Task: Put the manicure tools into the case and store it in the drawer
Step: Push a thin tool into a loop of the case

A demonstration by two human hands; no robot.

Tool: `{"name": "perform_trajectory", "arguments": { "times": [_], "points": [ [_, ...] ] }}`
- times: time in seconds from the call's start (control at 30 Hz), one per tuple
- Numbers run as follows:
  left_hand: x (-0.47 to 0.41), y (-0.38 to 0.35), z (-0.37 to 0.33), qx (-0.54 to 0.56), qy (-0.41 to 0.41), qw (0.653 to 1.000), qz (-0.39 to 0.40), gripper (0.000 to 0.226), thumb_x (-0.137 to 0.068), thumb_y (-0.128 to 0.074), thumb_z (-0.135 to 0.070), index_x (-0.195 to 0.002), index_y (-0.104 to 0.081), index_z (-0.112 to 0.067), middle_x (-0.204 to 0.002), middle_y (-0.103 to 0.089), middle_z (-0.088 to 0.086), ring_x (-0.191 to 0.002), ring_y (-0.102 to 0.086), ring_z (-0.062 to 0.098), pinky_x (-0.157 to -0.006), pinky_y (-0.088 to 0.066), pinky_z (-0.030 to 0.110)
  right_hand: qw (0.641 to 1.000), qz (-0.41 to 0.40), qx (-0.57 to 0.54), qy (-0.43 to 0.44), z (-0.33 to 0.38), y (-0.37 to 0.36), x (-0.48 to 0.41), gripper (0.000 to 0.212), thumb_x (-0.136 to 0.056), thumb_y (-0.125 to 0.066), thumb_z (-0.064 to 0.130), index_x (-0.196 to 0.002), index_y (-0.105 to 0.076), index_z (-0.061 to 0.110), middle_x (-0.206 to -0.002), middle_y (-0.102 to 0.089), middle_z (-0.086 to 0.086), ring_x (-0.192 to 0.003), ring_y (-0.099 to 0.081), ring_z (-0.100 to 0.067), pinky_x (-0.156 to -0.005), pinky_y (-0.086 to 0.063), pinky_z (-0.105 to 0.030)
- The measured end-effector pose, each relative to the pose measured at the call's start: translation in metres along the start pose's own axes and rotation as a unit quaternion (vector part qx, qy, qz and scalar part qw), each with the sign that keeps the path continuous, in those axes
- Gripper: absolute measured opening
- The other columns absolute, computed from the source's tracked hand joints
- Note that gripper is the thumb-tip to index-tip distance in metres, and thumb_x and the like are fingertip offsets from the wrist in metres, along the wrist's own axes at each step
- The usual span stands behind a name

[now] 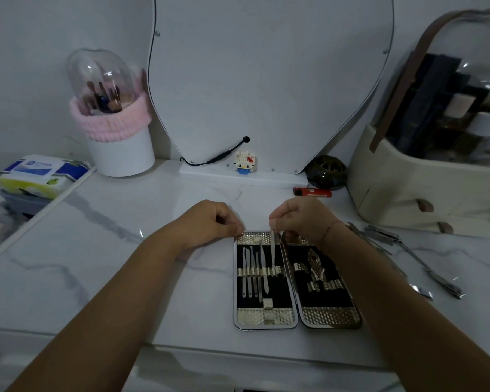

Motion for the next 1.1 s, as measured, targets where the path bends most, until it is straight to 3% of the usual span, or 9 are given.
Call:
{"name": "perform_trajectory", "arguments": {
  "times": [0.17, 0.3, 0.4, 0.57, 0.73, 0.8, 0.9, 1.0, 1.1],
  "points": [
    [0.001, -0.001, -0.002, -0.005, 0.001, 1.0, 0.005, 0.002, -0.077, -0.076, -0.021, -0.079, -0.076, -0.02, -0.069, -0.067, -0.023, -0.071, -0.06, -0.004, -0.069, -0.043, 0.011, 0.996, -0.004, 0.077, 0.042, 0.003, -0.003, -0.001, 0.01, -0.079, -0.065, 0.012, -0.073, -0.071, 0.006, -0.078, -0.071, -0.006, -0.075, -0.067, -0.026, -0.068, -0.053, -0.023],
    [0.001, 0.0, -0.004, -0.001, 0.0, 1.0, 0.001, 0.003, -0.077, -0.077, -0.02, -0.076, -0.076, -0.022, -0.073, -0.068, -0.015, -0.076, -0.061, 0.004, -0.074, -0.046, 0.019, 0.994, 0.021, 0.098, 0.054, 0.005, -0.007, 0.004, 0.027, -0.085, -0.062, 0.026, -0.058, -0.067, 0.026, -0.077, -0.072, -0.011, -0.073, -0.065, -0.025, -0.074, -0.052, -0.03],
    [0.003, 0.0, -0.006, 0.003, -0.001, 1.0, 0.004, 0.004, -0.077, -0.077, -0.019, -0.075, -0.076, -0.023, -0.075, -0.068, -0.012, -0.077, -0.062, 0.005, -0.075, -0.046, 0.02, 0.992, 0.025, 0.115, 0.044, 0.004, -0.007, 0.007, 0.025, -0.086, -0.059, 0.031, -0.071, -0.074, 0.018, -0.078, -0.073, -0.011, -0.075, -0.064, -0.022, -0.075, -0.049, -0.026],
    [0.004, 0.0, -0.005, 0.001, 0.007, 1.0, 0.001, 0.004, -0.077, -0.077, -0.02, -0.075, -0.076, -0.023, -0.079, -0.07, -0.006, -0.077, -0.061, 0.011, -0.075, -0.046, 0.026, 0.993, 0.036, 0.112, 0.024, 0.003, -0.008, 0.012, 0.028, -0.086, -0.057, 0.034, -0.074, -0.075, 0.016, -0.082, -0.072, -0.004, -0.08, -0.062, -0.013, -0.071, -0.043, -0.014],
    [0.002, 0.0, -0.003, -0.004, 0.006, 1.0, 0.002, 0.006, -0.077, -0.076, -0.019, -0.073, -0.074, -0.023, -0.08, -0.071, -0.009, -0.076, -0.061, 0.005, -0.075, -0.046, 0.022, 0.99, 0.047, 0.129, 0.044, 0.008, -0.008, 0.017, 0.024, -0.087, -0.058, 0.029, -0.079, -0.076, 0.015, -0.072, -0.065, 0.012, -0.067, -0.058, 0.007, -0.062, -0.04, -0.004],
    [0.002, -0.001, -0.003, -0.001, 0.007, 1.0, 0.002, 0.006, -0.077, -0.076, -0.019, -0.073, -0.074, -0.023, -0.077, -0.07, -0.012, -0.074, -0.062, 0.001, -0.072, -0.046, 0.015, 0.992, 0.02, 0.107, 0.059, 0.007, 0.002, 0.021, 0.016, -0.085, -0.06, 0.023, -0.081, -0.074, 0.016, -0.075, -0.065, 0.017, -0.068, -0.061, 0.01, -0.065, -0.045, -0.005],
    [0.003, -0.001, -0.003, 0.007, 0.006, 1.0, 0.0, 0.009, -0.077, -0.077, -0.019, -0.071, -0.074, -0.024, -0.074, -0.07, -0.017, -0.069, -0.061, -0.005, -0.068, -0.043, 0.009, 0.991, -0.082, 0.096, 0.034, -0.007, 0.042, 0.034, 0.011, -0.082, -0.064, 0.026, -0.082, -0.071, 0.018, -0.079, -0.068, 0.012, -0.074, -0.063, -0.001, -0.066, -0.046, -0.01],
    [0.002, -0.001, -0.002, 0.014, 0.003, 1.0, -0.003, 0.008, -0.076, -0.077, -0.019, -0.071, -0.075, -0.025, -0.079, -0.071, -0.011, -0.075, -0.064, 0.0, -0.073, -0.045, 0.014, 0.978, -0.165, 0.127, -0.018, -0.031, 0.09, 0.052, 0.009, -0.079, -0.068, 0.022, -0.082, -0.071, 0.014, -0.068, -0.062, 0.011, -0.065, -0.056, -0.001, -0.056, -0.039, -0.008],
    [0.002, -0.001, -0.002, 0.008, 0.003, 1.0, -0.004, 0.005, -0.077, -0.077, -0.019, -0.073, -0.075, -0.022, -0.081, -0.071, -0.007, -0.078, -0.064, 0.003, -0.076, -0.045, 0.017, 0.966, -0.171, 0.178, -0.081, -0.053, 0.114, 0.064, 0.011, -0.076, -0.072, 0.021, -0.077, -0.072, 0.011, -0.061, -0.06, 0.007, -0.059, -0.054, -0.006, -0.054, -0.037, -0.015]
  ]
}}
Point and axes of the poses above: each hand's wrist, its own x-axis away from the middle knuckle, its own y-axis out of the back of the hand, z = x × y, the point moved 7 cm from there along -x, towards the middle knuckle
